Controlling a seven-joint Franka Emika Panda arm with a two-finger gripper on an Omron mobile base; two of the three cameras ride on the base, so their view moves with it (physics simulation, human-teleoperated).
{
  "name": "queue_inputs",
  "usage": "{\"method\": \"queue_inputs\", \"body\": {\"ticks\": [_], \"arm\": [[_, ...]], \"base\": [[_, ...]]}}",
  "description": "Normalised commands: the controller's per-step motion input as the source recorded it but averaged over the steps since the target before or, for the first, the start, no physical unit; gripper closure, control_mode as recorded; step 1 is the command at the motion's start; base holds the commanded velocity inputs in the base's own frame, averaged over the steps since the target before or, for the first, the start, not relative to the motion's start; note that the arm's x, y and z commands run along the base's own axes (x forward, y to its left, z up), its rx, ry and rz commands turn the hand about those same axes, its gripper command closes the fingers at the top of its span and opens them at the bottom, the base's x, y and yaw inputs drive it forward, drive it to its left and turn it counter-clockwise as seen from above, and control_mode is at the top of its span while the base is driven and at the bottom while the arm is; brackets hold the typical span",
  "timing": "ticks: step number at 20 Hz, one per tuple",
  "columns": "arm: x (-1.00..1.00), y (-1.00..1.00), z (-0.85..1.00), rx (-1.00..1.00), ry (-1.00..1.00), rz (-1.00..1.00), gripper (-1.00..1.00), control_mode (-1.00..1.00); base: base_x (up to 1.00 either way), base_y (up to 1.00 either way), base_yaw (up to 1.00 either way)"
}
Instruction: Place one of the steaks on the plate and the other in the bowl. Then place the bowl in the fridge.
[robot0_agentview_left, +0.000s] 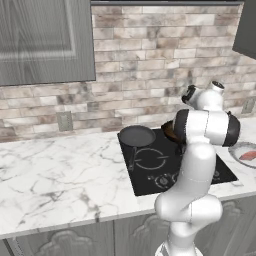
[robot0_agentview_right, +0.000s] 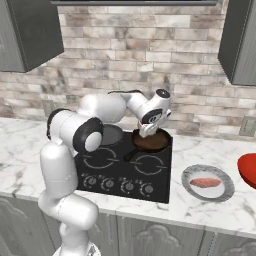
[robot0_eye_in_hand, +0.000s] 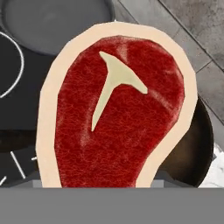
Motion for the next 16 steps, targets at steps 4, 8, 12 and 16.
{"method": "queue_inputs", "body": {"ticks": [4,8,12,16], "arm": [[-1.00,0.46,0.03,0.00,0.00,-0.08,1.00,-1.00],[-1.00,0.35,0.43,0.00,0.00,-0.01,1.00,-1.00],[-1.00,0.29,0.72,0.00,-0.04,0.00,1.00,-1.00],[-0.96,0.51,0.45,-0.06,-0.06,0.00,1.00,-1.00]], "base": [[0.00,0.00,0.00],[0.00,0.00,0.00],[0.00,0.00,0.00],[0.00,0.00,0.00]]}}
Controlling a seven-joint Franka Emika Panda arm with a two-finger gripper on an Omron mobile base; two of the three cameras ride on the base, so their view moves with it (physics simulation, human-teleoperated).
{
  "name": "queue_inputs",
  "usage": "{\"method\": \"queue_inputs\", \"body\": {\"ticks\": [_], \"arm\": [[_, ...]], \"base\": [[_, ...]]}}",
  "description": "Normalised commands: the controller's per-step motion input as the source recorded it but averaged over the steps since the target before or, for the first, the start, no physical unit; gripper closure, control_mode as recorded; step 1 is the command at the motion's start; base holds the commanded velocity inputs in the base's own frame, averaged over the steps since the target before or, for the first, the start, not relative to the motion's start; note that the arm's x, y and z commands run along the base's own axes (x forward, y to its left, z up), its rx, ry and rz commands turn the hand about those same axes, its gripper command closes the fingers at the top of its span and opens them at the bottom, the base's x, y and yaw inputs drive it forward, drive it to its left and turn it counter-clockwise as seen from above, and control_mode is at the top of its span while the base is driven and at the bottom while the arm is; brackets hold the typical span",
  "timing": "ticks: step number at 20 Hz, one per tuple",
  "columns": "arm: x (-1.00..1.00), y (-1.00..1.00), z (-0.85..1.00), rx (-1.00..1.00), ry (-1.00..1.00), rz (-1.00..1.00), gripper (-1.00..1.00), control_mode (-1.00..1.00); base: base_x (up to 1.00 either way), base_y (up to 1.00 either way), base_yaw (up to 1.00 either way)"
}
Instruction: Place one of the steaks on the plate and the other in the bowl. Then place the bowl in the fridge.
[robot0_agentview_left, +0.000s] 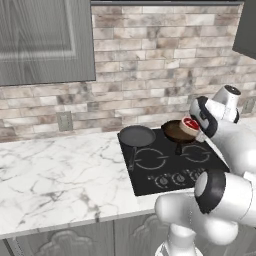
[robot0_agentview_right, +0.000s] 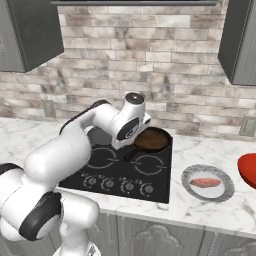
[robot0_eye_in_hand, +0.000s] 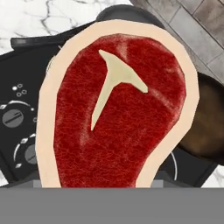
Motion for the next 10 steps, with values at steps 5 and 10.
{"method": "queue_inputs", "body": {"ticks": [5,10], "arm": [[-0.47,0.46,0.06,-0.11,-0.02,0.00,1.00,-1.00],[-0.34,0.10,0.00,-0.02,0.00,0.00,1.00,-1.00]], "base": [[0.00,0.00,0.00],[0.00,0.00,0.00]]}}
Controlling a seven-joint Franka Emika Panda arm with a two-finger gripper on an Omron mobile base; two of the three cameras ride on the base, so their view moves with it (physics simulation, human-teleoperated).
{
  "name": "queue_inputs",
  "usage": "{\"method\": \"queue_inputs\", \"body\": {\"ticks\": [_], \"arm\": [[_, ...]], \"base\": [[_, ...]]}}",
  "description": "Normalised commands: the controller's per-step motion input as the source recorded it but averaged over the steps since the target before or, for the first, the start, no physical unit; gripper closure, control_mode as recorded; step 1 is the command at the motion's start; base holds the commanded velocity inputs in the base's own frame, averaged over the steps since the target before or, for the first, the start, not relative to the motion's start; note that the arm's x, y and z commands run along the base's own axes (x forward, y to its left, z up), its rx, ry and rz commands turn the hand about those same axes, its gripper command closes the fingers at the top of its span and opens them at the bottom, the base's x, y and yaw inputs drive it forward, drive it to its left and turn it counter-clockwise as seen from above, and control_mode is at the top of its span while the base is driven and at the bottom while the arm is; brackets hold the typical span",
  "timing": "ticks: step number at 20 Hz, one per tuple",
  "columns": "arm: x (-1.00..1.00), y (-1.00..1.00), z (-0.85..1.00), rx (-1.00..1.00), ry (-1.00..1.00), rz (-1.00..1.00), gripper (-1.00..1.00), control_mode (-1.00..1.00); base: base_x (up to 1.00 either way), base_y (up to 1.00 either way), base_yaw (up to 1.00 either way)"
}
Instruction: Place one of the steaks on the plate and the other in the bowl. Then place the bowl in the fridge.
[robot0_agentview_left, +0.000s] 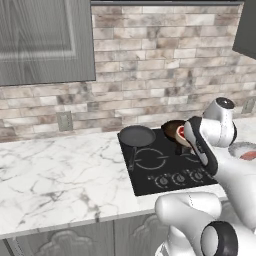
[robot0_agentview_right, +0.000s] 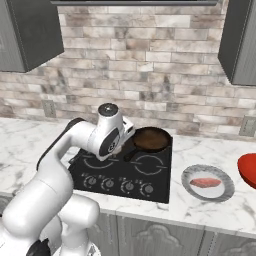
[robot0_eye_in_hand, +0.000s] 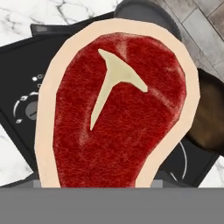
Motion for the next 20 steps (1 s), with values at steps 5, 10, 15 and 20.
{"method": "queue_inputs", "body": {"ticks": [5,10,15,20], "arm": [[-0.08,0.00,0.08,0.00,0.00,0.00,1.00,-1.00],[0.00,0.00,0.04,0.00,0.00,0.00,1.00,-1.00],[-0.02,0.00,0.04,0.00,0.00,0.00,1.00,-1.00],[-0.01,0.00,0.01,0.00,0.00,0.00,1.00,-1.00]], "base": [[0.00,0.00,0.00],[0.00,0.00,0.00],[0.00,0.00,0.00],[0.00,0.00,0.00]]}}
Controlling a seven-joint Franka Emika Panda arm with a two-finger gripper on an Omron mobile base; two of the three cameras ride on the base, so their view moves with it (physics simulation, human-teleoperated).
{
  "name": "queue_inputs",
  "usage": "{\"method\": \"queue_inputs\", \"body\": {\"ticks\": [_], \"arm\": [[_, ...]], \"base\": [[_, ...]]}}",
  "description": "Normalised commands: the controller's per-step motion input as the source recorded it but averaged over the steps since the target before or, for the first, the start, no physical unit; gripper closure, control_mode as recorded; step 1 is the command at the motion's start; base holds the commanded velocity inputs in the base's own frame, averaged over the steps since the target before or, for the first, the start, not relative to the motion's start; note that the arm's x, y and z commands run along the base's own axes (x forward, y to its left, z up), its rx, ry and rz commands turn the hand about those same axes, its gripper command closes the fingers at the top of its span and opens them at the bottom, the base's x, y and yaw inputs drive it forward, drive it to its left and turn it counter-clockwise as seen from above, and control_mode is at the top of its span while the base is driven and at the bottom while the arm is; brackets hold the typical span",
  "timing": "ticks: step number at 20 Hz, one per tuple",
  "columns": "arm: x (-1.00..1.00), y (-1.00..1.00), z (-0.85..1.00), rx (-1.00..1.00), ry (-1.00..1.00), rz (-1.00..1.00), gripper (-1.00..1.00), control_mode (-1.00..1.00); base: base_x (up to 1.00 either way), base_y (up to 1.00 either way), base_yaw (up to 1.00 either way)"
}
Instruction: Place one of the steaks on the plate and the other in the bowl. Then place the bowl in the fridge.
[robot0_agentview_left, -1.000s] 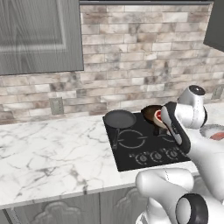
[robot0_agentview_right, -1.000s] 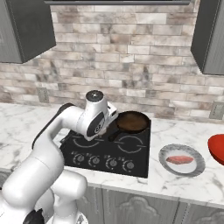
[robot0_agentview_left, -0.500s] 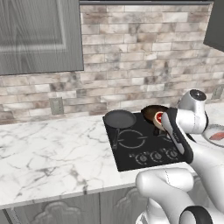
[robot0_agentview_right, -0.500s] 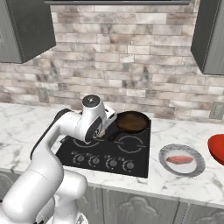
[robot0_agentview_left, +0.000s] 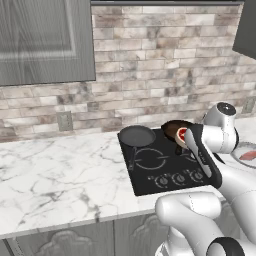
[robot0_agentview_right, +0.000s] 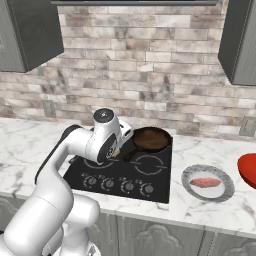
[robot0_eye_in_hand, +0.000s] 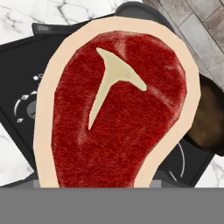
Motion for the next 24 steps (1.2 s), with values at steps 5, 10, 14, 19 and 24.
{"method": "queue_inputs", "body": {"ticks": [5,10,14,19,24], "arm": [[0.00,0.00,0.00,0.00,0.00,0.00,1.00,1.00],[0.00,0.00,0.00,0.00,0.00,0.00,1.00,1.00],[0.00,0.00,0.00,0.00,0.00,0.00,1.00,1.00],[0.00,0.00,0.00,0.00,0.00,0.00,1.00,1.00],[0.00,0.00,0.00,0.00,0.00,0.00,1.00,1.00]], "base": [[-0.30,0.00,0.00],[-0.39,0.00,0.01],[-0.11,-0.10,0.00],[0.00,-0.31,0.03],[0.00,-0.43,0.03]]}}
